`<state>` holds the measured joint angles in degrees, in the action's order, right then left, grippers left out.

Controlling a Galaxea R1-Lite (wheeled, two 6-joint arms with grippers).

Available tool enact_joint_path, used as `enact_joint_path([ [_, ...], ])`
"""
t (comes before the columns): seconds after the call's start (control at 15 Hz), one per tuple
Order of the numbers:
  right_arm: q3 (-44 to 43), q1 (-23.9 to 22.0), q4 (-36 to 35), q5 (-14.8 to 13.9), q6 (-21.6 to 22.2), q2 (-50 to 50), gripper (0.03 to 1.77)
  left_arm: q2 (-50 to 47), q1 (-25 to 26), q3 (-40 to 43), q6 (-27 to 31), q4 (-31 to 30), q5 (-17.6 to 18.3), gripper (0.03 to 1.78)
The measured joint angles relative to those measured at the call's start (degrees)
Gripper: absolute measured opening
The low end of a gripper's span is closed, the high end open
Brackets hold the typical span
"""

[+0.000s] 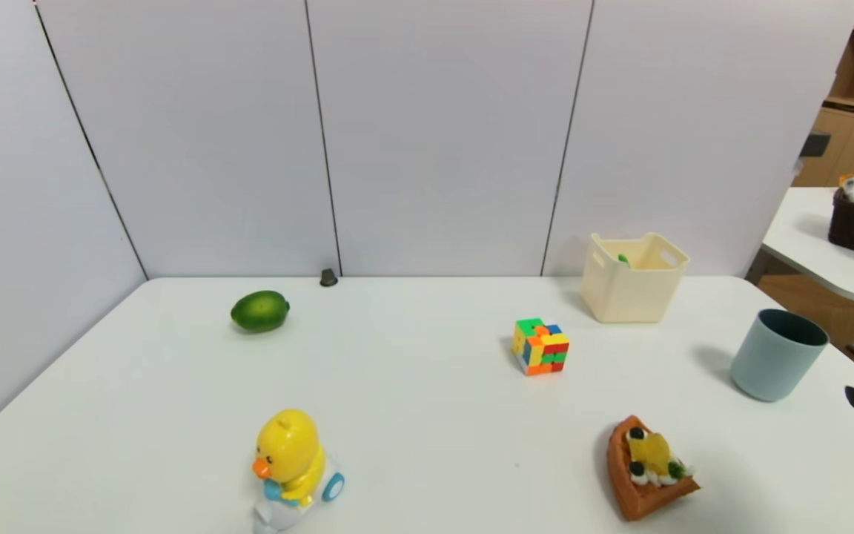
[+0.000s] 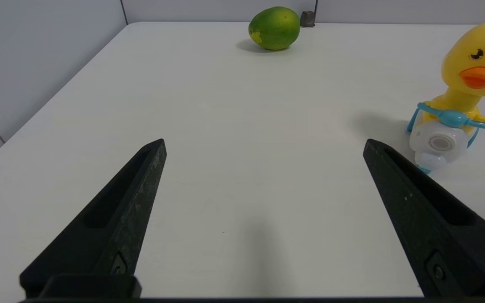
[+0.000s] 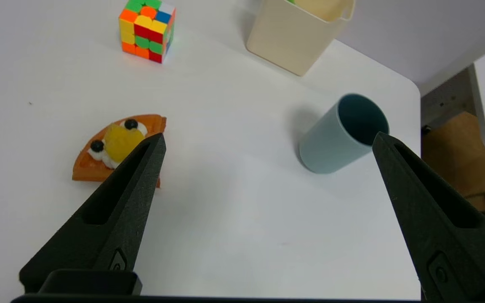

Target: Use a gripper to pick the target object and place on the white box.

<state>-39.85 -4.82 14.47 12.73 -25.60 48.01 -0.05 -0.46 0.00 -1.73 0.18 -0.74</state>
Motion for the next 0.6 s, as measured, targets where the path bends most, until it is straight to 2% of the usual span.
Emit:
enact_joint_path([
  [0.27, 15.58, 0.91, -8.66, -3.00, 3.47, -16.31, 1.69, 0.00, 0.00, 0.00, 0.02, 0.00, 0.01, 1.69],
  [0.4, 23.28, 1.60, -13.32, -5.68, 4.83, -23.65, 1.69, 0.00, 0.00, 0.00, 0.00, 0.00, 0.01, 1.69],
  [0.6, 31.76, 2.69, -15.87, -8.85, 10.36, -31.61, 1.69, 0.00, 0.00, 0.00, 0.00, 0.00, 0.01, 1.69],
])
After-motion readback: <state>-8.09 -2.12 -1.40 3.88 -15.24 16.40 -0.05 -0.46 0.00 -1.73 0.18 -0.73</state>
